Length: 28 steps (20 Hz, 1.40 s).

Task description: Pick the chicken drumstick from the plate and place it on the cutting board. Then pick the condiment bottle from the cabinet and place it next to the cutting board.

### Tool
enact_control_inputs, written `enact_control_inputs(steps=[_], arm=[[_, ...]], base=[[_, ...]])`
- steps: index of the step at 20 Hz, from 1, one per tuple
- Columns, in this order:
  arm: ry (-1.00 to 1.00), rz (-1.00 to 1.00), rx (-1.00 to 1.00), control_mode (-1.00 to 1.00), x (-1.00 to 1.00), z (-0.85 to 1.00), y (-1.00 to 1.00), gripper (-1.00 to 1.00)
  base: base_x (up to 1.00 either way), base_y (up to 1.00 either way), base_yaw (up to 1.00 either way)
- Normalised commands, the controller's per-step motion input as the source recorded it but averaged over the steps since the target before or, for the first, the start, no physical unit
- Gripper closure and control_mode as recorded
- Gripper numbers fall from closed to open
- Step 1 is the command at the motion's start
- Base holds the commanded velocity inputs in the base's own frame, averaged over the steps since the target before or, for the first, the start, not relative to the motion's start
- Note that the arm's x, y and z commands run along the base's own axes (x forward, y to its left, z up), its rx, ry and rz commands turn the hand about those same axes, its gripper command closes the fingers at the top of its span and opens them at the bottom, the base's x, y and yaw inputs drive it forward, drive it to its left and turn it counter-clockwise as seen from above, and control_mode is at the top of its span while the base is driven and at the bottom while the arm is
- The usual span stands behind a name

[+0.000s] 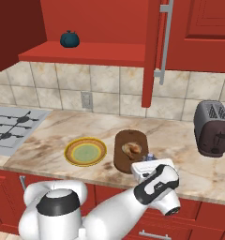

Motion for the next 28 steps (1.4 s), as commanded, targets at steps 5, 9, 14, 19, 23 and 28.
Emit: enact_control_inputs(steps=[5, 9, 14, 19, 23, 28], arm=[[0.0, 0.0, 0.0, -1.0, 0.26, -0.23, -0.14, 1.0], [0.0, 0.0, 0.0, -1.0, 0.22, -0.23, -0.18, 1.0], [-0.03, 0.0, -0.01, -1.0, 0.07, -0.3, -0.17, 1.0], [-0.14, 0.0, -0.08, -1.0, -0.24, -0.43, -0.02, 1.0], [-0.18, 0.0, -0.1, -1.0, -0.46, -0.35, 0.03, 1.0], [-0.1, 0.0, -0.1, -1.0, -0.29, -0.25, 0.14, 1.0]], base=[[0.0, 0.0, 0.0], [0.0, 0.0, 0.0], [0.0, 0.0, 0.0], [0.0, 0.0, 0.0], [0.0, 0.0, 0.0], [0.0, 0.0, 0.0]])
